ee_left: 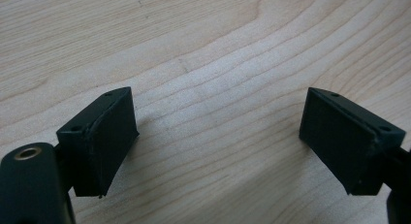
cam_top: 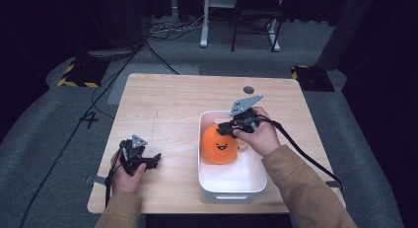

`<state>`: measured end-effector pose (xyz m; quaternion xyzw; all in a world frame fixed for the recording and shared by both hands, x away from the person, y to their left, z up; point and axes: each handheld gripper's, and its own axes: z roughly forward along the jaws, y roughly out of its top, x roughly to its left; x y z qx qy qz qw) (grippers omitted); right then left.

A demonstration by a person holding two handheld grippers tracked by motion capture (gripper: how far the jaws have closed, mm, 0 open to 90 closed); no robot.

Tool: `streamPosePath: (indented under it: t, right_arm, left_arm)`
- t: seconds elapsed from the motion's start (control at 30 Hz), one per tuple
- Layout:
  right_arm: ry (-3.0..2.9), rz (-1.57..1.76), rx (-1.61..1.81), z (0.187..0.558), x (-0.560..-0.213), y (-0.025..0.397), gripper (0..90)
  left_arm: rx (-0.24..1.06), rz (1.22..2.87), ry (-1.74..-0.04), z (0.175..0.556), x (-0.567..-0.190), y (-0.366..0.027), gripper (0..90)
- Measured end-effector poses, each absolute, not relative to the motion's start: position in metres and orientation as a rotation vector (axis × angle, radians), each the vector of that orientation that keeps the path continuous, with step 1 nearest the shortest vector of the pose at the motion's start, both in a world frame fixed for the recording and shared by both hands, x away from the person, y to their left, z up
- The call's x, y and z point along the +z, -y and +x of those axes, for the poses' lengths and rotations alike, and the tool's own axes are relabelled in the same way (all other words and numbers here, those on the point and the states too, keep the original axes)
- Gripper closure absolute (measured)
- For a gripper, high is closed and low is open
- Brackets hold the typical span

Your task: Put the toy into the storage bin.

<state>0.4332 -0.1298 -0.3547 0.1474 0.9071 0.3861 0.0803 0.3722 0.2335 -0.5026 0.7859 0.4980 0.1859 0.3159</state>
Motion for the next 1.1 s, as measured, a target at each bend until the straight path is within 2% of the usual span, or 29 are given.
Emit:
streamPosePath:
  t: [0.4, 0.6, 1.1]
  right_arm:
    - [-2.679, 0.480, 1.221, 0.431, -0.355, 0.141, 64.4]
    - [-2.619, 0.490, 1.291, 0.430, -0.351, 0.147, 52.0]
    - [-2.468, 0.521, 1.400, 0.419, -0.322, 0.173, 41.7]
  left_arm:
    - [0.487, 2.070, -1.311, 0.372, -0.503, -0.233, 13.7]
    - [0.487, 2.070, -1.311, 0.372, -0.503, -0.233, 13.7]
    - [0.487, 2.070, -1.311, 0.372, -0.503, -0.234, 13.7]
